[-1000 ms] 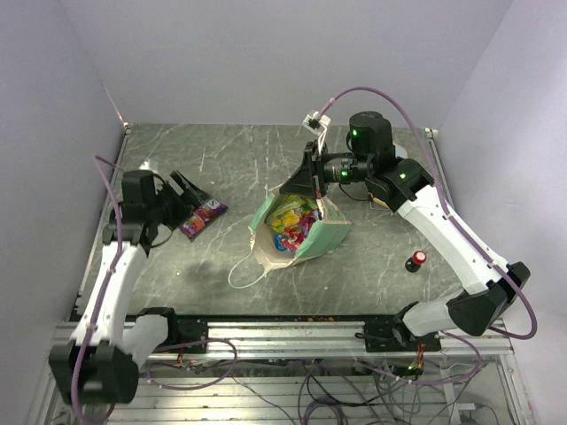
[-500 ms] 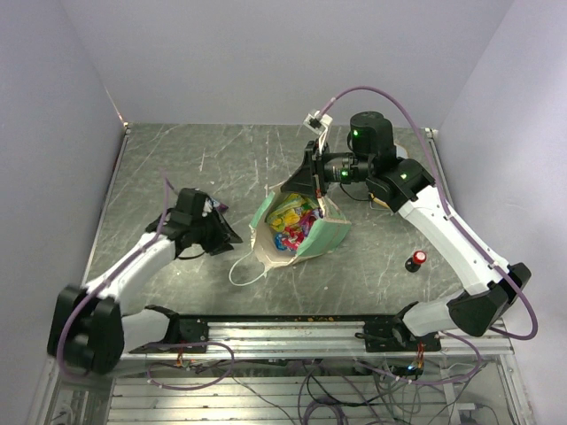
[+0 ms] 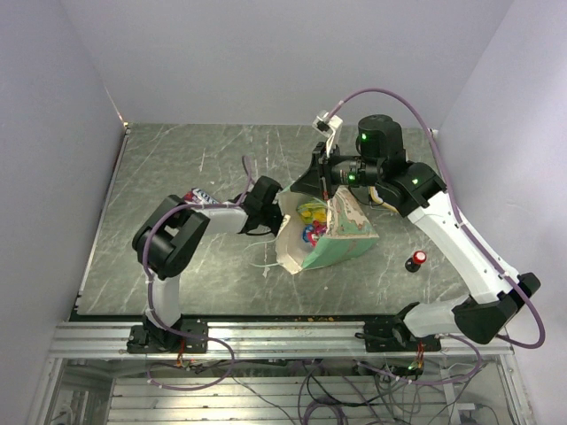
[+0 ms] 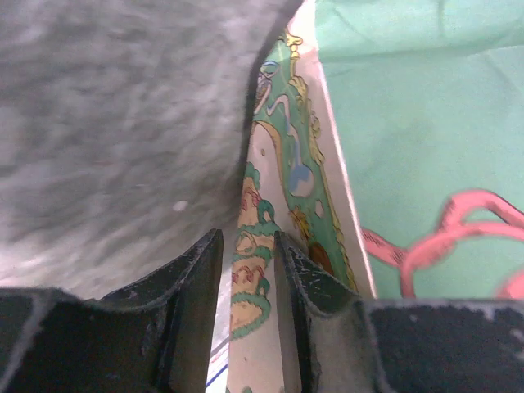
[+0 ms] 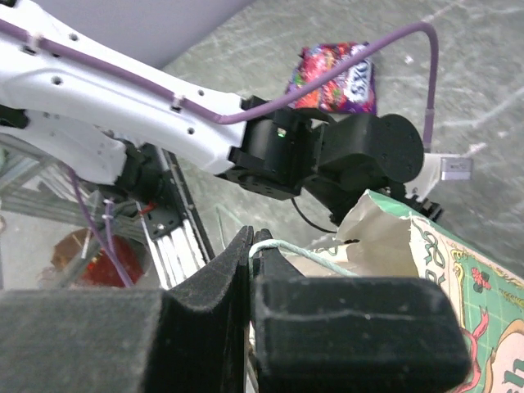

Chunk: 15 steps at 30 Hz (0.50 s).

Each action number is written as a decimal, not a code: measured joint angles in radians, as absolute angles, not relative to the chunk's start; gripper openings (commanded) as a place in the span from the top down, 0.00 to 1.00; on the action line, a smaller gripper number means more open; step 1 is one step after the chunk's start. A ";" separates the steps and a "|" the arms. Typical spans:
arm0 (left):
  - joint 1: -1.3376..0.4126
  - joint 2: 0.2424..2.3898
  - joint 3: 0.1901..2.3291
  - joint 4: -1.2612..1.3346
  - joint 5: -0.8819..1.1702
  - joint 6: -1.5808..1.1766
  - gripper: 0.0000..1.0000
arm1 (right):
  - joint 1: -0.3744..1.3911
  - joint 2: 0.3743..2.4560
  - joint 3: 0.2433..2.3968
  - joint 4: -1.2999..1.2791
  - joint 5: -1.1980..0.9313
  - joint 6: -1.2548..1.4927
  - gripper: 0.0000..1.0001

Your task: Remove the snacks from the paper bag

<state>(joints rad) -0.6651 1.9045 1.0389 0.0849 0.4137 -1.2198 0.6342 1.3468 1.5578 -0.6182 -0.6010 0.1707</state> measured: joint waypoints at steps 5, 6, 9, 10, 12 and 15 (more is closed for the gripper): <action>-0.690 1.897 1.031 0.138 0.414 -1.239 0.54 | 0.634 1.335 1.557 -0.681 -0.508 0.115 1.00; -0.690 1.883 1.010 0.142 0.415 -1.242 0.53 | 0.634 1.332 1.557 -0.686 -0.493 0.109 1.00; -0.661 1.793 0.886 0.148 0.413 -1.240 0.48 | 0.634 1.303 1.536 -0.686 -0.463 0.097 1.00; -0.645 1.757 0.847 0.138 0.411 -1.236 0.44 | 0.634 1.288 1.525 -0.686 -0.454 0.095 1.00; -0.609 1.658 0.783 0.071 0.393 -1.205 0.39 | 0.634 1.258 1.499 -0.685 -0.433 0.096 1.00; -0.566 1.491 0.783 -0.105 0.318 -1.111 0.30 | 0.635 1.208 1.448 -0.678 -0.381 0.114 1.00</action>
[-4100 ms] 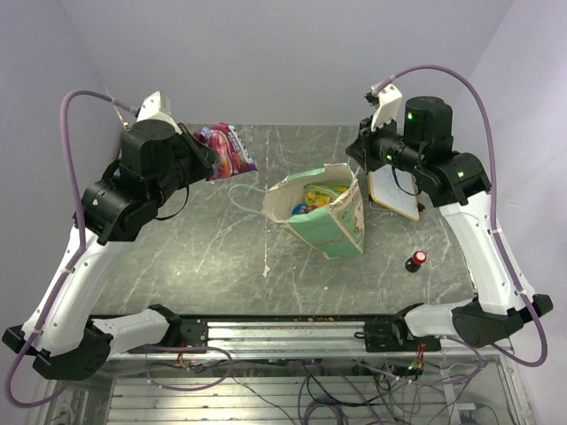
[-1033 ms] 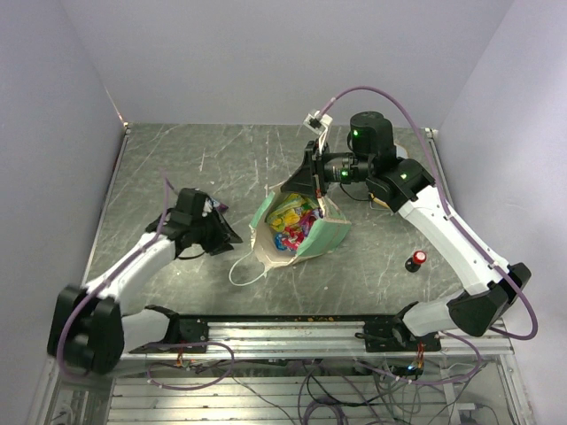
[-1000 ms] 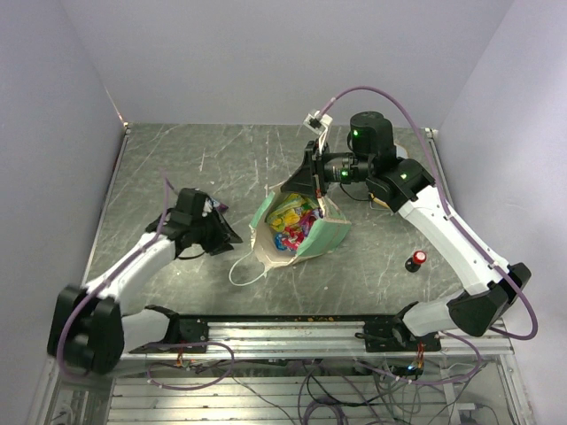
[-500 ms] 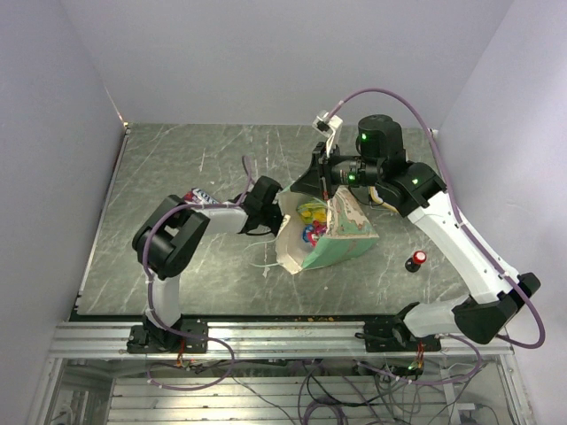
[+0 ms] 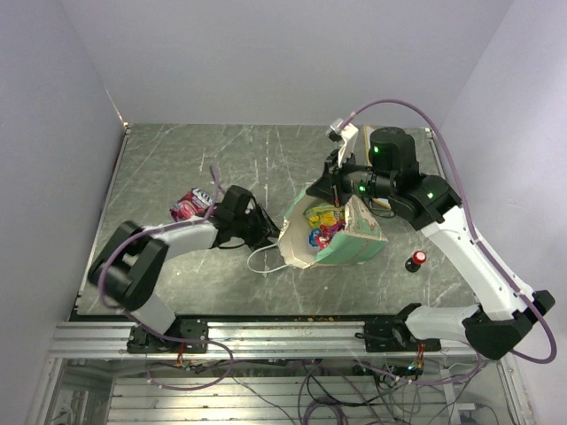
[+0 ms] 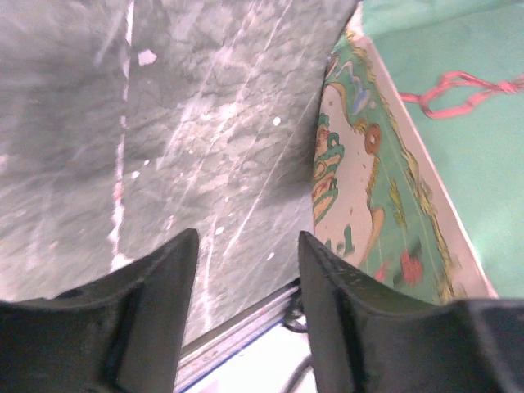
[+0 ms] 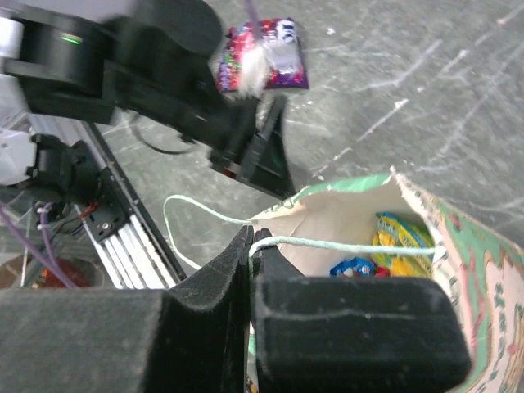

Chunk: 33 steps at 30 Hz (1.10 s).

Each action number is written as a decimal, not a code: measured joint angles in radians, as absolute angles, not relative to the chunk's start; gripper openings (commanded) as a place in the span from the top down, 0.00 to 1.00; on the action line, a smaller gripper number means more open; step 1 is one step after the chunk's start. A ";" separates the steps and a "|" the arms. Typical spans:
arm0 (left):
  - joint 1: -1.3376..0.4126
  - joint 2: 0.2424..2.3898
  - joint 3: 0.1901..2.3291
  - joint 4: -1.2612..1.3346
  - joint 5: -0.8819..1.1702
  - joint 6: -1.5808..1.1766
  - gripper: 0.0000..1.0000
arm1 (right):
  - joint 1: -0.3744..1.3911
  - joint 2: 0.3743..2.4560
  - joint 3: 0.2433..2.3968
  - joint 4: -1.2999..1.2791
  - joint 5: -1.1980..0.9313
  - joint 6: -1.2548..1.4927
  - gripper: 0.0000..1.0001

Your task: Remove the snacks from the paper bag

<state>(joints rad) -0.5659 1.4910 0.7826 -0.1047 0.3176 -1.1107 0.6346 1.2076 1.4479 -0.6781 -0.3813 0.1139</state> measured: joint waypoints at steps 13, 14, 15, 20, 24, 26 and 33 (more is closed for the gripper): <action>-0.658 1.017 0.861 -0.221 0.197 -0.907 0.38 | 0.634 1.067 1.324 -0.612 -0.296 0.194 1.00; -0.680 1.019 0.861 -0.207 0.192 -0.908 0.42 | 0.634 1.071 1.324 -0.603 -0.300 0.204 1.00; -0.715 1.026 0.861 -0.185 0.177 -0.906 0.45 | 0.634 1.079 1.324 -0.590 -0.303 0.220 1.00; -0.844 1.131 0.909 -0.154 0.131 -0.886 0.54 | 0.634 1.098 1.323 -0.539 -0.311 0.285 1.00; -0.959 1.294 0.992 -0.147 0.044 -0.846 0.59 | 0.634 1.099 1.324 -0.514 -0.318 0.310 1.00; -0.989 1.354 1.018 -0.142 0.012 -0.831 0.59 | 0.634 1.102 1.324 -0.511 -0.319 0.317 1.00; -0.996 1.499 1.072 -0.060 -0.057 -0.789 0.43 | 0.634 1.104 1.324 -0.504 -0.323 0.329 1.00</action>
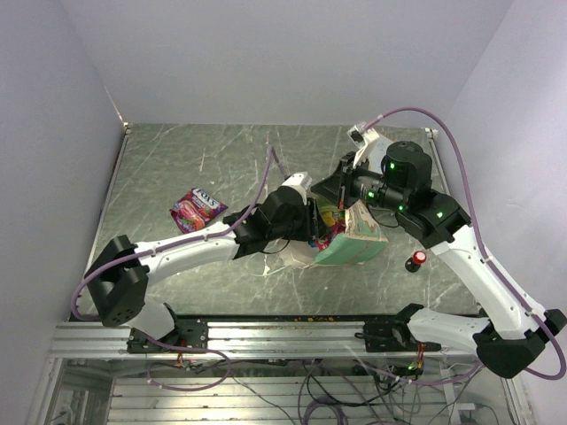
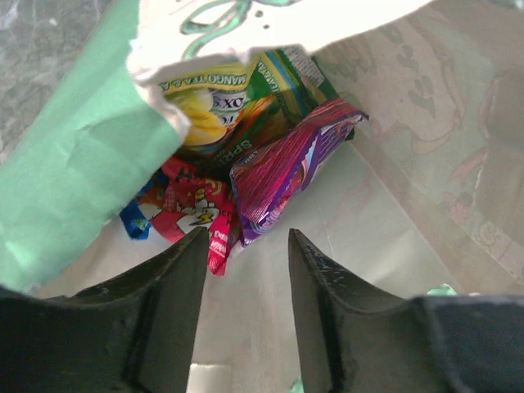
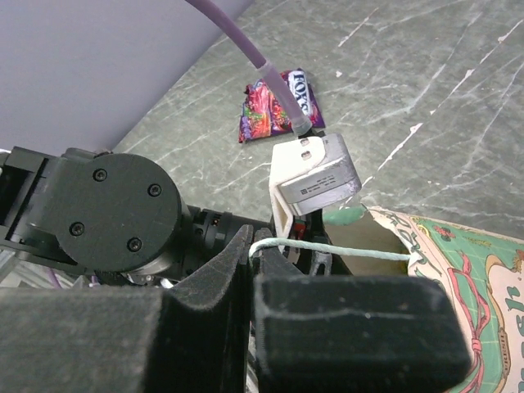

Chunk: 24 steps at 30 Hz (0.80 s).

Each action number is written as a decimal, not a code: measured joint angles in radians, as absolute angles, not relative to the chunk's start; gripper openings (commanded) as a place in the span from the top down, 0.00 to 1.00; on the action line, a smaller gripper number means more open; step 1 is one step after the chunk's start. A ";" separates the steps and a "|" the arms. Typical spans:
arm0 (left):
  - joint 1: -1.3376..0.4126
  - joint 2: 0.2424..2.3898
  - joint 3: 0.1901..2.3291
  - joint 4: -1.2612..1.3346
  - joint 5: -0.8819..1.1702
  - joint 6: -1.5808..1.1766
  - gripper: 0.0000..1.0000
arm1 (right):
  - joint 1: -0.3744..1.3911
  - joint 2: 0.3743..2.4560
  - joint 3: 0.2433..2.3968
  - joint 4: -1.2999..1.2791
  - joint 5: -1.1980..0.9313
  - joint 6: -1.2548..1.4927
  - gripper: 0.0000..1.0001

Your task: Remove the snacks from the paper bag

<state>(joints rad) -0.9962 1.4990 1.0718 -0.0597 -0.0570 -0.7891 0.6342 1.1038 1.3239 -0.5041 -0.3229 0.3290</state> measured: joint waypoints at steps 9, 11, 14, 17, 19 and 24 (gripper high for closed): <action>-1.013 1.587 1.079 0.069 -0.059 -0.735 0.31 | 0.634 1.097 1.324 -0.503 -0.300 0.326 1.00; -1.035 1.622 1.092 0.091 -0.061 -0.717 0.28 | 0.634 1.096 1.324 -0.503 -0.296 0.323 1.00; -1.063 1.678 1.118 0.120 -0.068 -0.703 0.26 | 0.633 1.096 1.324 -0.509 -0.284 0.316 1.00; -1.069 1.726 1.150 0.144 -0.084 -0.690 0.32 | 0.628 1.096 1.324 -0.525 -0.266 0.309 1.00; -1.063 1.753 1.169 0.161 -0.086 -0.683 0.41 | 0.627 1.095 1.324 -0.529 -0.257 0.300 1.00; -1.061 1.818 1.237 0.165 -0.067 -0.656 0.66 | 0.625 1.086 1.324 -0.548 -0.232 0.271 1.00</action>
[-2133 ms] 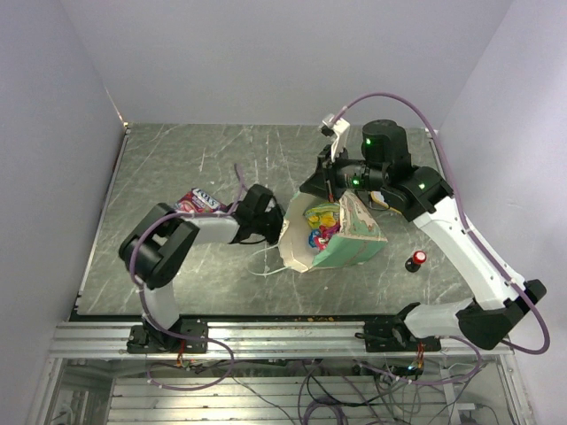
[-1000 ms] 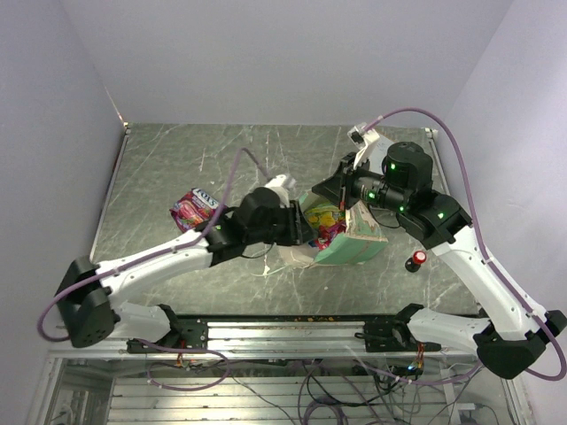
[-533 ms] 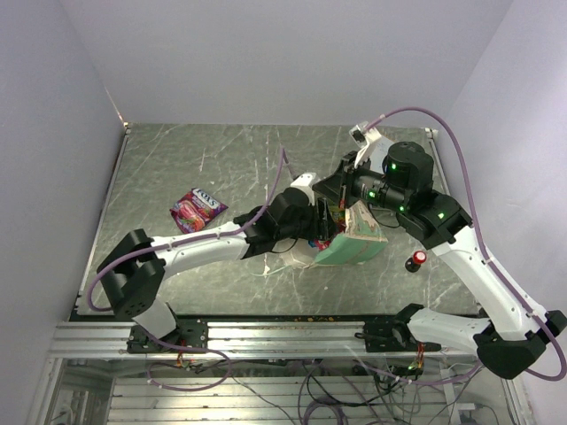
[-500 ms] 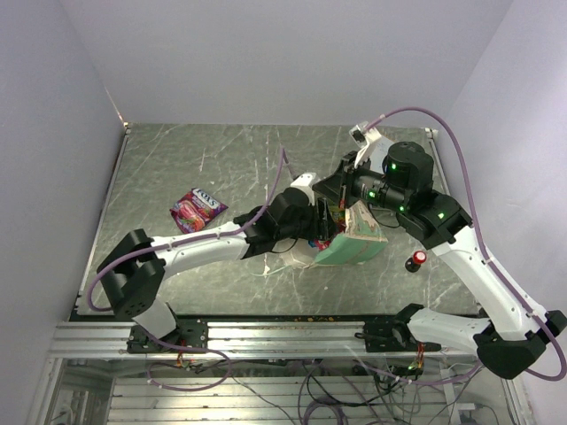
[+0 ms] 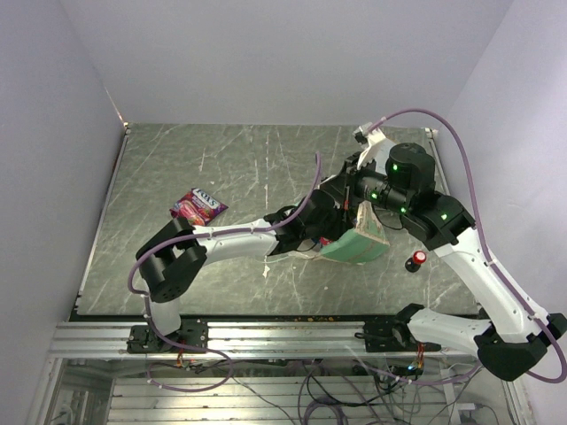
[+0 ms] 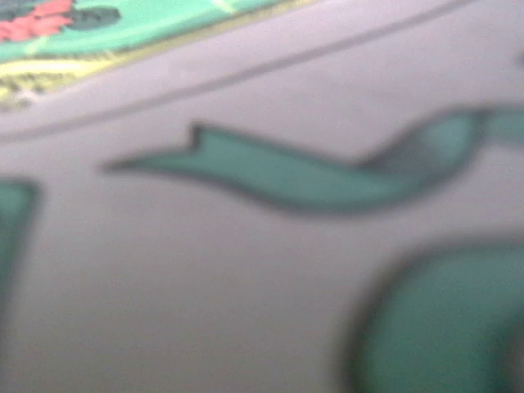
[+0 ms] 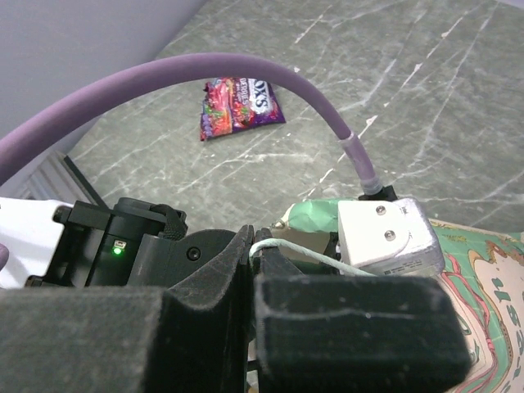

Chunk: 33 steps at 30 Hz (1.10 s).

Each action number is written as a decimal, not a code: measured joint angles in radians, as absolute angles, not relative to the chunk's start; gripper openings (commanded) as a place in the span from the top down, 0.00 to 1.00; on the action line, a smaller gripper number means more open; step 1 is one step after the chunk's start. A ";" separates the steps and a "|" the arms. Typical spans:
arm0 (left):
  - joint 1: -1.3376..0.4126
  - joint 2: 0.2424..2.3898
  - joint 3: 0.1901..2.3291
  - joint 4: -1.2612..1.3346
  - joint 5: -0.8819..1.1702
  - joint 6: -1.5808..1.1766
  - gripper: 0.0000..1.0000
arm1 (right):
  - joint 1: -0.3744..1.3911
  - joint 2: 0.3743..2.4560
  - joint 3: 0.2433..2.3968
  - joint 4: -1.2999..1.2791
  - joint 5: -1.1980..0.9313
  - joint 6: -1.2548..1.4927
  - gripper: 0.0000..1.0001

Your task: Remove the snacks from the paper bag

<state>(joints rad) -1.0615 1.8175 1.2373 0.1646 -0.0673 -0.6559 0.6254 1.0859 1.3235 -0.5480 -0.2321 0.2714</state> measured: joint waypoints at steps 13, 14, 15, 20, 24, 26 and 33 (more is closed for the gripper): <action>-1.062 1.658 1.136 0.078 -0.083 -0.643 0.93 | 0.629 1.044 1.324 -0.526 -0.236 0.251 1.00; -1.062 1.642 1.132 0.068 -0.087 -0.643 0.93 | 0.629 1.040 1.324 -0.527 -0.236 0.250 1.00; -1.062 1.622 1.127 0.055 -0.091 -0.643 0.93 | 0.629 1.038 1.324 -0.527 -0.235 0.250 1.00; -1.062 1.514 1.114 -0.001 -0.126 -0.643 0.93 | 0.630 1.036 1.323 -0.529 -0.236 0.250 1.00; -1.062 1.420 1.111 -0.048 -0.156 -0.643 0.93 | 0.630 1.029 1.314 -0.526 -0.236 0.250 1.00; -1.061 1.389 1.111 -0.063 -0.162 -0.643 0.93 | 0.630 1.028 1.314 -0.525 -0.235 0.250 1.00; -1.054 1.336 1.111 -0.112 -0.163 -0.653 0.93 | 0.630 1.028 1.314 -0.522 -0.235 0.247 1.00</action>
<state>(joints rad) -1.0542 1.3365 1.1114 -0.1120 -0.1627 -0.6525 0.6296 1.0279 1.3140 -0.5217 -0.2352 0.2470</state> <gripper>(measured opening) 0.084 0.007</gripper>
